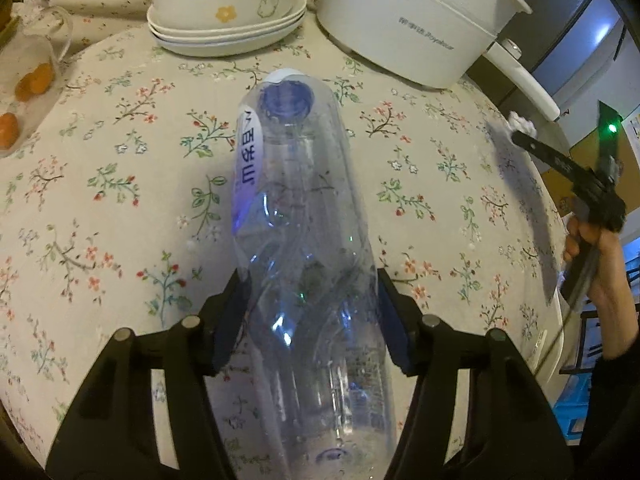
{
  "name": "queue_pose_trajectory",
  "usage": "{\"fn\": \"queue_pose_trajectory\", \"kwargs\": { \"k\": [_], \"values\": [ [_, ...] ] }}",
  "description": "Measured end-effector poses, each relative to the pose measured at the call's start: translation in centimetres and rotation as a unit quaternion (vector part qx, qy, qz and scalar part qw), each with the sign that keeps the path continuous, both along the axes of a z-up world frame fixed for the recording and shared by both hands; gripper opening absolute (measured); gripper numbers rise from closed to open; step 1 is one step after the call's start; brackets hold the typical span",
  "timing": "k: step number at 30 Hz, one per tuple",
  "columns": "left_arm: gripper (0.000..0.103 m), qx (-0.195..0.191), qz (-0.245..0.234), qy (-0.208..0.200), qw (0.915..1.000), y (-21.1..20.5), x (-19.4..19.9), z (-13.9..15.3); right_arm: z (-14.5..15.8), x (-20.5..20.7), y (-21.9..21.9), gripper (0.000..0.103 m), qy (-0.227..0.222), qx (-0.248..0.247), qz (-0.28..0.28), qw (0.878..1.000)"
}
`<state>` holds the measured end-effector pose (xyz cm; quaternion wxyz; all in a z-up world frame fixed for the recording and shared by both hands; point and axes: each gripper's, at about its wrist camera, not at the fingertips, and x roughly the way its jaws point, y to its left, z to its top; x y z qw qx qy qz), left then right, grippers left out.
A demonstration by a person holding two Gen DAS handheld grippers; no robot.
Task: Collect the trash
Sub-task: 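Grasp the clear plastic bottle with the left tool while the right tool grasps the white tissue, then carry the bottle and tissue over the white bin and open both tools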
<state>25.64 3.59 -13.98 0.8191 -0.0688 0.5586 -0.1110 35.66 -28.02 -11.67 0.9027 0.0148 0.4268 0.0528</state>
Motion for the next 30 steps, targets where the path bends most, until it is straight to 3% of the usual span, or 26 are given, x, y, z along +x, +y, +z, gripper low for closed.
{"fn": "queue_pose_trajectory", "kwargs": {
  "k": [8, 16, 22, 30],
  "values": [
    [0.062, 0.006, -0.022, -0.033, 0.9992, -2.3, -3.9, 3.8, 3.6, -7.8, -0.7, 0.030, 0.000, 0.004, 0.001, 1.000],
    [0.062, -0.022, -0.041, -0.061, 0.9971, -4.1, -8.9, 7.3, 5.5, -14.5, -1.0, 0.030, 0.016, -0.016, 0.002, 1.000],
    [0.063, -0.046, -0.052, -0.068, 0.9953, -5.5, -11.2, 7.9, 6.8, -19.0, -1.3, 0.030, 0.023, -0.019, 0.005, 1.000],
    [0.063, -0.073, -0.100, -0.062, 0.9904, -9.8, -13.3, 7.8, 6.9, -24.2, -4.0, 0.030, 0.044, 0.005, -0.022, 0.999]
  ]
}}
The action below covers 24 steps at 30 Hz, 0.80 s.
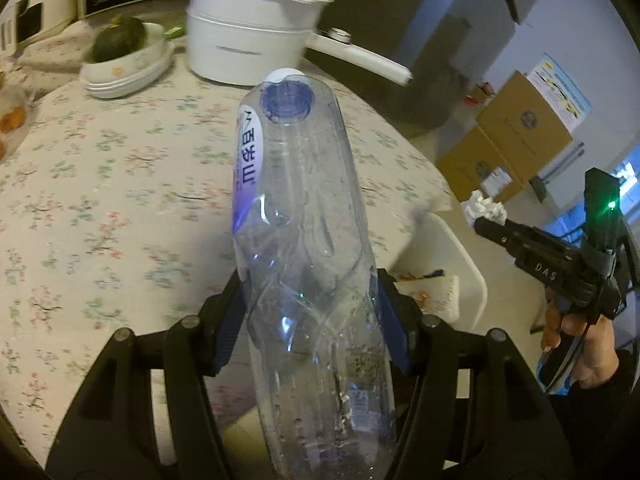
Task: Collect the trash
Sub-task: 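Carry the bottle and tissue over the white bin and open both tools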
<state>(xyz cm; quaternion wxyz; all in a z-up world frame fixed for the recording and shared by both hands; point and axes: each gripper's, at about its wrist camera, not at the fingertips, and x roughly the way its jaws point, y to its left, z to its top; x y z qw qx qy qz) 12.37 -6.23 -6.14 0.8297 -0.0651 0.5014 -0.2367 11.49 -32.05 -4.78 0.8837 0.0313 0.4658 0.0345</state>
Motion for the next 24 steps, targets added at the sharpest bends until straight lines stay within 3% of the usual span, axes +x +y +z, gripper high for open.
{"fn": "queue_pose_trajectory", "kwargs": {
  "k": [11, 24],
  "values": [
    [0.063, -0.038, -0.097, -0.010, 0.9945, -11.1, -0.6, -0.9, -1.9, -3.5, -6.7, 0.030, 0.042, 0.008, -0.065, 0.997],
    [0.064, -0.016, -0.173, -0.039, 0.9839, -21.5, -1.8, -4.4, -4.2, -6.2, -13.1, 0.030, 0.082, 0.015, -0.101, 0.991]
  ]
}}
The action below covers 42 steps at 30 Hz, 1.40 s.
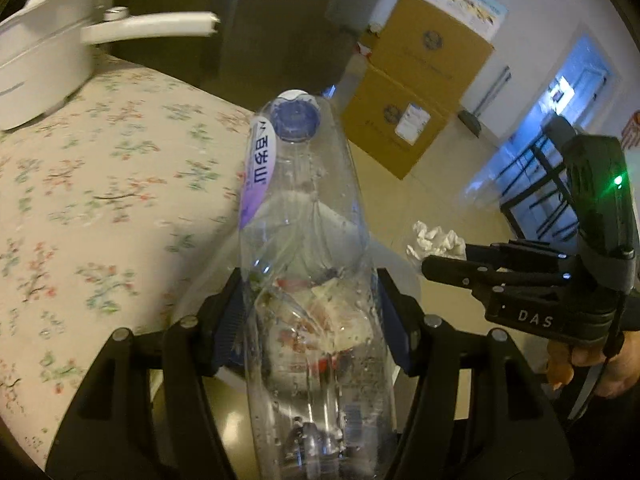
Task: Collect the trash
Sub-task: 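Carry the bottle and tissue over the white bin and open both tools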
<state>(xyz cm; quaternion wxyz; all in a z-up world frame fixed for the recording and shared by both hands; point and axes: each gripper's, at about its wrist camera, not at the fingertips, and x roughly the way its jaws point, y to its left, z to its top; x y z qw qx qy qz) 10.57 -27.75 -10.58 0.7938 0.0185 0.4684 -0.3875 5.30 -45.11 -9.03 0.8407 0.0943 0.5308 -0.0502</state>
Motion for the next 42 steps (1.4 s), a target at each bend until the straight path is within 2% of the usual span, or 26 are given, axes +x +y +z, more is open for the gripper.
{"fn": "queue_pose_trajectory", "kwargs": {
  "k": [2, 4, 9, 15, 17, 19, 25, 37, 38, 39, 40, 42],
  "values": [
    [0.064, 0.015, -0.004, 0.009, 0.9998, -0.7, -0.1, -0.5, -0.4, -0.4, -0.7, 0.030, 0.005, 0.003, -0.005, 1.000],
    [0.064, 0.031, -0.013, 0.037, 0.9988, -1.4, -0.1, -1.2, -0.6, -0.9, -1.2, 0.030, 0.009, 0.004, -0.008, 1.000],
    [0.064, 0.079, -0.036, 0.089, 0.9922, -1.8, -0.5, -2.8, -0.8, -1.4, -2.2, 0.030, 0.014, 0.014, -0.015, 1.000],
    [0.067, 0.082, -0.046, 0.081, 0.9922, -1.3, -0.8, -3.0, -1.0, -1.2, -2.0, 0.031, 0.018, 0.017, -0.013, 1.000],
    [0.078, 0.078, -0.045, 0.074, 0.9932, -1.5, -0.8, -2.5, -0.9, -1.2, -1.9, 0.031, 0.018, 0.017, -0.012, 1.000],
    [0.080, 0.073, -0.043, 0.066, 0.9942, -1.2, -0.8, -2.1, -1.0, -1.2, -1.8, 0.031, 0.019, 0.017, -0.013, 1.000],
    [0.081, 0.072, -0.017, 0.060, 0.9954, 0.4, 0.0, -1.2, -1.0, -0.7, -1.2, 0.031, 0.024, 0.016, -0.008, 1.000],
    [0.084, 0.071, 0.047, 0.044, 0.9954, 7.4, 1.2, 1.1, -1.6, 1.0, 1.1, 0.034, 0.041, 0.018, -0.005, 0.999],
    [0.085, 0.073, 0.050, 0.041, 0.9952, 7.8, 1.2, 1.2, -1.6, 1.1, 1.1, 0.035, 0.042, 0.021, -0.009, 0.999],
    [0.086, 0.074, 0.054, 0.038, 0.9951, 8.4, 1.1, 1.4, -1.6, 1.1, 1.2, 0.041, 0.043, 0.023, -0.012, 0.999],
    [0.087, 0.076, 0.058, 0.036, 0.9948, 8.5, 1.1, 1.4, -1.6, 1.2, 1.2, 0.054, 0.044, 0.024, -0.016, 0.999],
    [0.095, 0.090, 0.069, 0.029, 0.9931, 9.2, 0.9, 1.6, -1.4, 1.3, 1.3, 0.066, 0.041, 0.023, -0.021, 0.999]
  ]
}}
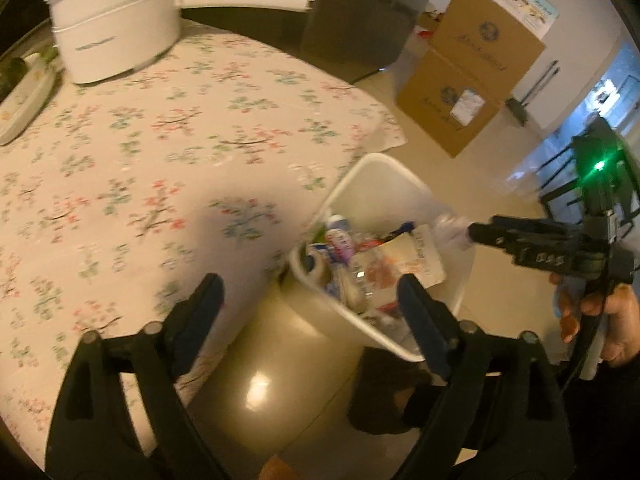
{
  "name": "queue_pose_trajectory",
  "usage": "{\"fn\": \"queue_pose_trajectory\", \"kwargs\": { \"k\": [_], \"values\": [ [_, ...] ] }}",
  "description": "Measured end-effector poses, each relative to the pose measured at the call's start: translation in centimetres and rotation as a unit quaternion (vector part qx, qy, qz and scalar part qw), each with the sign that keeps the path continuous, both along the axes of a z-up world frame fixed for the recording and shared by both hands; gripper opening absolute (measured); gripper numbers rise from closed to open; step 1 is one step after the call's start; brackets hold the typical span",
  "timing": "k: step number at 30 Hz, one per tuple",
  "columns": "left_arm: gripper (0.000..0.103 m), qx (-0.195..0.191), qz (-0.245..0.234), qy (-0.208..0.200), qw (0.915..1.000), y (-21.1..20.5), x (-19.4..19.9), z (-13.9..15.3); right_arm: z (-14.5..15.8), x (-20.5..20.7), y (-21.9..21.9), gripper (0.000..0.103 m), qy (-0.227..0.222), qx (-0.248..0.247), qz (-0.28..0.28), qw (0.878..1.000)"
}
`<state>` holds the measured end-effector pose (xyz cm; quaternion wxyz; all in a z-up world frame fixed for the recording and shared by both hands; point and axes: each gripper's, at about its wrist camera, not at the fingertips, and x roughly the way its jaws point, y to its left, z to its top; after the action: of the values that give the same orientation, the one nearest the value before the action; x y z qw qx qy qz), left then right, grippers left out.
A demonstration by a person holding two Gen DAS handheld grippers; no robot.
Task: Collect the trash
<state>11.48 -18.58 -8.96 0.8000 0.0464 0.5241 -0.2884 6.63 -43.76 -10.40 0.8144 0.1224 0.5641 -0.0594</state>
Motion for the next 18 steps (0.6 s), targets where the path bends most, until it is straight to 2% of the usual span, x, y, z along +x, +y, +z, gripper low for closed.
{"fn": "queue_pose_trajectory", "kwargs": {
  "k": [1, 6, 9, 12, 14, 18],
  "values": [
    [0.099, 0.005, 0.004, -0.007, 1.0000, 0.4, -0.1, 0.1, 0.3, 0.0, 0.1, 0.066, -0.005, -0.001, 0.001, 1.000],
    [0.102, 0.036, 0.023, -0.039, 0.9983, 1.9, -0.9, 1.1, 2.3, -0.8, 0.8, 0.071, -0.032, -0.015, -0.003, 0.999],
    [0.102, 0.045, 0.045, -0.070, 0.9955, 3.2, -1.9, 2.4, 4.4, -1.9, 2.1, 0.077, -0.066, -0.029, 0.002, 0.997],
    [0.102, 0.052, 0.069, -0.124, 0.9884, 4.7, -3.7, 4.5, 6.5, -3.1, 4.1, 0.087, -0.104, -0.057, 0.018, 0.993],
    [0.102, 0.052, 0.086, -0.145, 0.9843, 5.8, -4.7, 5.4, 7.9, -4.3, 6.2, 0.087, -0.134, -0.077, 0.036, 0.987],
    [0.102, 0.048, 0.128, -0.177, 0.9746, 8.2, -6.9, 6.7, 9.6, -6.1, 9.8, 0.087, -0.178, -0.085, 0.058, 0.979]
  ]
}}
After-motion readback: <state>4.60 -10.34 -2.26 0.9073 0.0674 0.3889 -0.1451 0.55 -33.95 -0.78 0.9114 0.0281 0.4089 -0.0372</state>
